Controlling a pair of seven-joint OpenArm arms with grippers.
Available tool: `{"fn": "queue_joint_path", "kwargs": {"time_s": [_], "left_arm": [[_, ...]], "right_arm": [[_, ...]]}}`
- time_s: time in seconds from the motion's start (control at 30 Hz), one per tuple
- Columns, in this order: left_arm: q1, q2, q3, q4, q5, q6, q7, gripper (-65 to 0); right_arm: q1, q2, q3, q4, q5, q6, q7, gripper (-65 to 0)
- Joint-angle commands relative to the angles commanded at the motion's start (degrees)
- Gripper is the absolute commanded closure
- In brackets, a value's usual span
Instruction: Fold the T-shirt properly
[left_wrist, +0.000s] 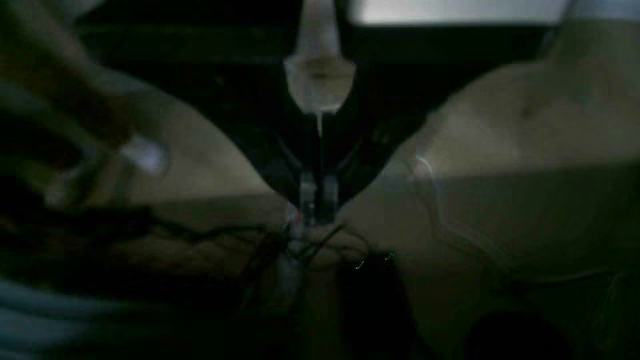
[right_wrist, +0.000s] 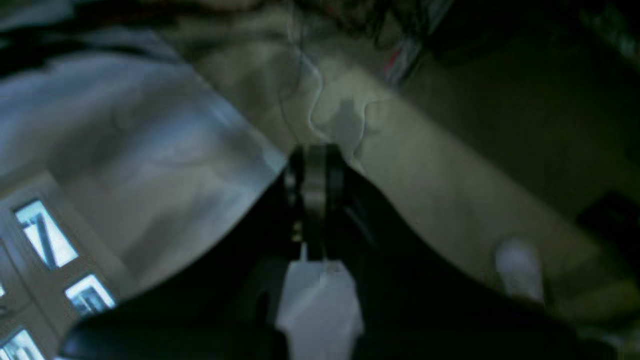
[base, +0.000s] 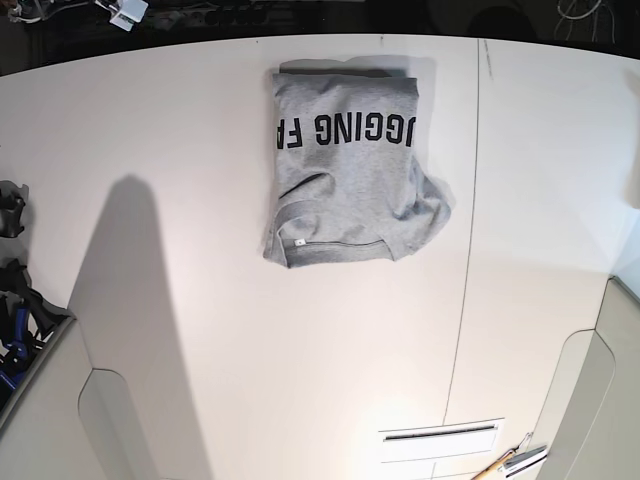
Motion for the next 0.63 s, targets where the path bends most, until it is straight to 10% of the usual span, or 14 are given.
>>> {"fn": "queue_joint_path", "kwargs": {"time_s": [0.1,0.3,0.53,0.63], "left_arm": [[-4.9,-2.0,7.5,-9.7,-0.2,10.2,-4.4,0.0],[-18.2,-2.7,20.9,-30.7,-0.1,9.7,-4.3,0.0],[-26.2,-2.4,30.5,-39.3,3.2,-3.1,-4.3,0.0],[-28.2,-0.7,32.5,-41.1,6.1,-4.9,-4.3,0.0]], "right_arm": [[0.2,0.0,0.0,-7.4,-1.7,-0.17,7.8,0.0],[5.2,-2.1,-1.3,-20.9,-5.7,-0.17,9.9,0.0],[14.1,-2.4,-12.8,-32.8,-7.1,-0.17,10.0,0.0],[19.6,-2.9,-20.9,-37.4,-9.2,-0.17,10.7,0.0]]}}
